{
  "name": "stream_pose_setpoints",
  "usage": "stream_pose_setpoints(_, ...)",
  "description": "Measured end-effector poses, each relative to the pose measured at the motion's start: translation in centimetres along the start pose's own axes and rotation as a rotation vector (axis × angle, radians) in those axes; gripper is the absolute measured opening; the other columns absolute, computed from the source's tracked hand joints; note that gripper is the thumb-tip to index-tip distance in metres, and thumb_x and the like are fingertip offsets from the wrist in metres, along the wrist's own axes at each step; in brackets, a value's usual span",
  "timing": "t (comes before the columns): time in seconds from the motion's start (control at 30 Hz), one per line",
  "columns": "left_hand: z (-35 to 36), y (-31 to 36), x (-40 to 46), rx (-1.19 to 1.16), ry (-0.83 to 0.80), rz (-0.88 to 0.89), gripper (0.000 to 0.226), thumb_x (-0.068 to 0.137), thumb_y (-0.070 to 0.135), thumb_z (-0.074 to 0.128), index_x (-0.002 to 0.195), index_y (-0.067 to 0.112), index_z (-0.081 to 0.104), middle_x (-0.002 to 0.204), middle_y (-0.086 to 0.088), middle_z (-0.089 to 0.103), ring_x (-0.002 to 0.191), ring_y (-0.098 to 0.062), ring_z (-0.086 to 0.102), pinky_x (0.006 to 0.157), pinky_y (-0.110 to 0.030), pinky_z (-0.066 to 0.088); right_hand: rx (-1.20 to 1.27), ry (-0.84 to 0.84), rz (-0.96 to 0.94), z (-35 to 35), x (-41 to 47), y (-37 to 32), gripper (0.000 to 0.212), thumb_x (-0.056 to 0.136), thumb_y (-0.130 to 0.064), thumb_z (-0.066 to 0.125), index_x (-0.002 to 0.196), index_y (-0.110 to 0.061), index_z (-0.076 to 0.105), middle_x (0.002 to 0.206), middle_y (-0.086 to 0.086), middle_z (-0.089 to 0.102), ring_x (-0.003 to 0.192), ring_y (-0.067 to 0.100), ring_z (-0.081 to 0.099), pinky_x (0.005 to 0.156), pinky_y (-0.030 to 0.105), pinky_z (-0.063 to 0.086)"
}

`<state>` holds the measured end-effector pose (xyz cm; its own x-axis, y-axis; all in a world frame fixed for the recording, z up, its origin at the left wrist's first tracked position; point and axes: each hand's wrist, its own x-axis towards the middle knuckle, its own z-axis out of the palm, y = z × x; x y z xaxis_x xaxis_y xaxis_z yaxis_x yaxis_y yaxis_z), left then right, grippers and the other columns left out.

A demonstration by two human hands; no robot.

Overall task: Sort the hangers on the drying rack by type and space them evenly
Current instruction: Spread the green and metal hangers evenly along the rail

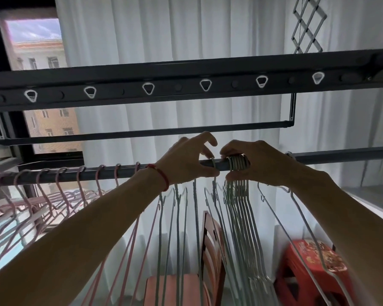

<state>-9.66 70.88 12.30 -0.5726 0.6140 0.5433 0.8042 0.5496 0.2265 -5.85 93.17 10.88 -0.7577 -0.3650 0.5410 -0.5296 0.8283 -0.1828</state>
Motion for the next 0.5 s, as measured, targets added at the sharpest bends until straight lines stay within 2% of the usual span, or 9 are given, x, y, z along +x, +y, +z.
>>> stream_pose_setpoints(0.1, 0.0, -0.1, 0.1, 0.009, -0.020, -0.008, 0.058, 0.074, 0.043, 0.081, 0.122, 0.032, 0.050, 0.108, 0.013, 0.069, 0.097, -0.014, 0.063, 0.089, -0.043, 0.054, -0.014, 0.003, -0.009, 0.1, 0.0, 0.2, 0.053, 0.076, -0.037, 0.083, 0.121, -0.025, 0.058, 0.105, -0.012, 0.067, 0.092, 0.005, 0.064, 0.078, 0.010, 0.046)
stream_pose_setpoints(0.23, 0.2, -0.3, 0.2, 0.018, -0.021, 0.002, 0.059, 0.074, 0.049, 0.080, 0.123, 0.032, 0.051, 0.118, 0.013, 0.066, 0.108, -0.012, 0.060, 0.093, -0.035, 0.049, -0.092, 0.007, -0.058, 0.0, 0.0, 0.7, 0.057, 0.074, -0.049, 0.081, 0.121, -0.024, 0.059, 0.096, -0.011, 0.067, 0.083, 0.006, 0.063, 0.075, 0.021, 0.050)
stream_pose_setpoints(0.3, 0.5, -0.2, 0.4, 0.028, -0.013, 0.026, 0.057, 0.074, 0.050, 0.079, 0.121, 0.031, 0.052, 0.119, 0.014, 0.065, 0.112, -0.009, 0.058, 0.096, -0.036, 0.049, -0.099, 0.017, -0.061, 0.0, -0.1, 1.0, 0.062, 0.073, -0.054, 0.079, 0.124, -0.024, 0.058, 0.100, -0.010, 0.067, 0.086, 0.007, 0.064, 0.078, 0.024, 0.053)
stream_pose_setpoints(0.5, 1.2, 0.6, 1.1, -0.004, -0.006, 0.099, 0.055, 0.075, 0.044, 0.080, 0.118, 0.023, 0.052, 0.114, 0.008, 0.071, 0.098, -0.014, 0.067, 0.086, -0.042, 0.056, -0.013, 0.031, -0.034, 0.2, 0.0, 0.5, 0.062, 0.075, -0.048, 0.081, 0.125, -0.022, 0.055, 0.110, -0.009, 0.071, 0.097, 0.007, 0.069, 0.084, 0.027, 0.057)
